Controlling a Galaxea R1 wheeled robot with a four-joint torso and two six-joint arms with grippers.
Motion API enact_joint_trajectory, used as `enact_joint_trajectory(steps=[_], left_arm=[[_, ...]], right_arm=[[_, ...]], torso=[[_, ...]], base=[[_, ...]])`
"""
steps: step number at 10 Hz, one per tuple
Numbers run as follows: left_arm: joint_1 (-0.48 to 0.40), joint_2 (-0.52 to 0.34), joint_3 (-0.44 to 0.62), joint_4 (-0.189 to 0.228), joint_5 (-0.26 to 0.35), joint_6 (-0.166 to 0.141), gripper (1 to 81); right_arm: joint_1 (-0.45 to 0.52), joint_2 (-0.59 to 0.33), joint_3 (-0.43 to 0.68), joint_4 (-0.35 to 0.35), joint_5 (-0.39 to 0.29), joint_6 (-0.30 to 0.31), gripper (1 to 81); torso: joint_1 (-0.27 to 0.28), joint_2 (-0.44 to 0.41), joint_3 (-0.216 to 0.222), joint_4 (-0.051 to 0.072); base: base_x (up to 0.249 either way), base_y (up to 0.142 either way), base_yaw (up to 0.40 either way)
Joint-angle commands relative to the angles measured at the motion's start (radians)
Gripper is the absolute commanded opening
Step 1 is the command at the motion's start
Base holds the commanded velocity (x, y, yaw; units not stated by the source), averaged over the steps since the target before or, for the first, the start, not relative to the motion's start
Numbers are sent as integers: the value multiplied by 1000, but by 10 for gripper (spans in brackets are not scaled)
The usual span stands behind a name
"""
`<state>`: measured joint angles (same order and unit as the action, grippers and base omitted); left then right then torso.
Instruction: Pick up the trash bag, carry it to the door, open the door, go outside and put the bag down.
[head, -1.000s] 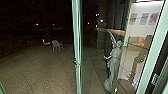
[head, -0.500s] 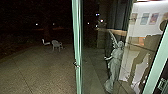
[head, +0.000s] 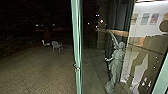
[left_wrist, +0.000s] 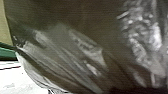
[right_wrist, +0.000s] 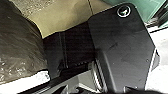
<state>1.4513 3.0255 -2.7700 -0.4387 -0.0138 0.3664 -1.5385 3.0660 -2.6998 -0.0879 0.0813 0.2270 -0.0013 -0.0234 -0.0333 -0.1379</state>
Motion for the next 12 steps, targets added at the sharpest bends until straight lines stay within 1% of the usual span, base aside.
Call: enact_joint_trajectory(steps=[1,12], left_arm=[[-68,-3,-2,-8,54,3,10],[-65,-5,-2,-8,54,3,10]], right_arm=[[54,9,8,2,-46,-5,811],[53,9,8,2,-46,-5,811]], torso=[[1,0,0,0],[2,2,-1,0]], base=[[85,0,0],[85,0,0]])
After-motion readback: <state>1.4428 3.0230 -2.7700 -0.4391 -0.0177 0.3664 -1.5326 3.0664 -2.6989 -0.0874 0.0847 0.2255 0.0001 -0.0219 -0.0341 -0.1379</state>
